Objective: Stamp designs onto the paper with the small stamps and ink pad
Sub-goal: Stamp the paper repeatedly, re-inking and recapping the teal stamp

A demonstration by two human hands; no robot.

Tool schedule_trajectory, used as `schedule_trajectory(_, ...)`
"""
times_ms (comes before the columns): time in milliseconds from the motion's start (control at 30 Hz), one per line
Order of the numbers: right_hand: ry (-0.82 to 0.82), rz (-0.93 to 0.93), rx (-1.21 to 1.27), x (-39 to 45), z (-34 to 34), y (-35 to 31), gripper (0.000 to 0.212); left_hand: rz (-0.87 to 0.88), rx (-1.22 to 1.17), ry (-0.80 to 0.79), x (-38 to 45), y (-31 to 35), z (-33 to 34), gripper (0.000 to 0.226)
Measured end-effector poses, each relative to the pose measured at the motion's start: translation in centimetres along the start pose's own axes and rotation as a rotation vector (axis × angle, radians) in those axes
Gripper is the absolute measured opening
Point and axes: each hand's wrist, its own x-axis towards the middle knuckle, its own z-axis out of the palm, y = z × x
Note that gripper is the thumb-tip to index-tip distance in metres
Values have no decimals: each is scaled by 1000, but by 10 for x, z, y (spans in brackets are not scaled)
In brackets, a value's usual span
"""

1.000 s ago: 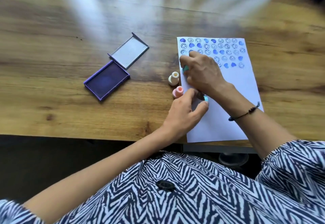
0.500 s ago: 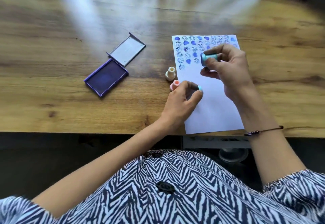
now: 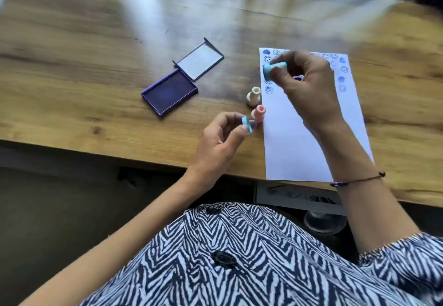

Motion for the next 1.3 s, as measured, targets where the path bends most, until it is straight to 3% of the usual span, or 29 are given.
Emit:
schedule_trajectory(200,-280,-422,-336,17,102,-50,22,-56,-227,524,-5,5,-44,17)
schedule_trajectory(367,-413,-634,-682,29,161,-48,25,-51,-302,650,-11,7,-56,14)
schedule_trajectory(433,-501,-693,-753,23,167,-41,23,-56,-266,650,-13,9,-57,14)
schedule_trajectory(533,-566,-628,-672,36,163,-48,21,-69,-248,644,-14,8,-57,14)
schedule_trajectory(667,-462,-658,-621,41,158,-51,19,-71,-224,633,-14,7,-61,13)
schedule_trajectory(800,-551,-635,-683,26,164,-38,20,-68,-218,623,-16,8,-65,11)
schedule_trajectory(1067,-569,-498,-604,30,161,-46,22,-37,-140,582,-12,9,-66,6)
schedule_trajectory(1133,-480,-413,-452,31,146,-49,20,27,-84,558,-9,12,-59,14)
schedule_trajectory(1200,-289,-326,-192,28,125,-52,17,135,65,519,-13,15,-60,18)
schedule_trajectory(1267,-20,-160,-93,31,66,-26,20,189,126,223,-5,14,-25,16)
schedule_trajectory(1300,26,-75,-31,33,51,-15,22,222,165,130,-8,16,-18,16)
